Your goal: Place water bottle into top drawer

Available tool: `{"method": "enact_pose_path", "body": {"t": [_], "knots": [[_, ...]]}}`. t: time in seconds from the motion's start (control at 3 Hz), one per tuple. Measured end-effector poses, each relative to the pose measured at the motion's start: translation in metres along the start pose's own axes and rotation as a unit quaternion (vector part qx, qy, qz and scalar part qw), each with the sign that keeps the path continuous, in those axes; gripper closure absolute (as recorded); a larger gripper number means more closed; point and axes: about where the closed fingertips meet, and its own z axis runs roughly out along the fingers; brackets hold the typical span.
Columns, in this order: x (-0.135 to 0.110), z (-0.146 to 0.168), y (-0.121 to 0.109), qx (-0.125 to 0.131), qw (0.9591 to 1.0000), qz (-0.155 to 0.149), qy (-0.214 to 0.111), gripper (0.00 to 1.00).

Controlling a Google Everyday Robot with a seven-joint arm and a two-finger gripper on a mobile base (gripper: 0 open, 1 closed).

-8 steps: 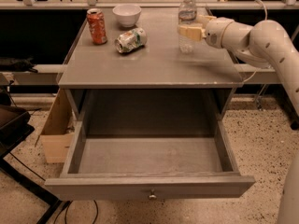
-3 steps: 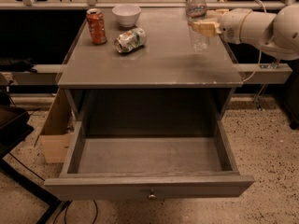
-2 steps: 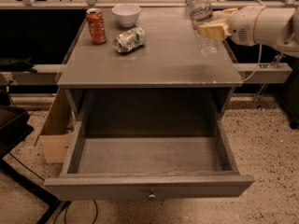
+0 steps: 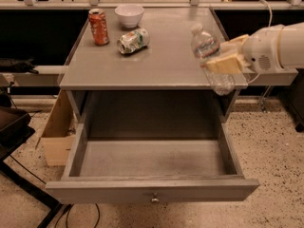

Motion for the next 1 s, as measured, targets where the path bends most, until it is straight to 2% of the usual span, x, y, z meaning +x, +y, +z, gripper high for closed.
{"method": "enact_pose_path", "body": {"t": [0.33, 0.67, 1.0], "knots": [[0.074, 0.042, 0.066, -0.097, 0.9900, -0.009, 0.102, 1.00], [0.128, 0.094, 0.099, -0.144, 0.9759, -0.055, 0.155, 1.00], [0.169, 0.142, 0.113, -0.156, 0.9560, -0.143, 0.203, 1.00]]}}
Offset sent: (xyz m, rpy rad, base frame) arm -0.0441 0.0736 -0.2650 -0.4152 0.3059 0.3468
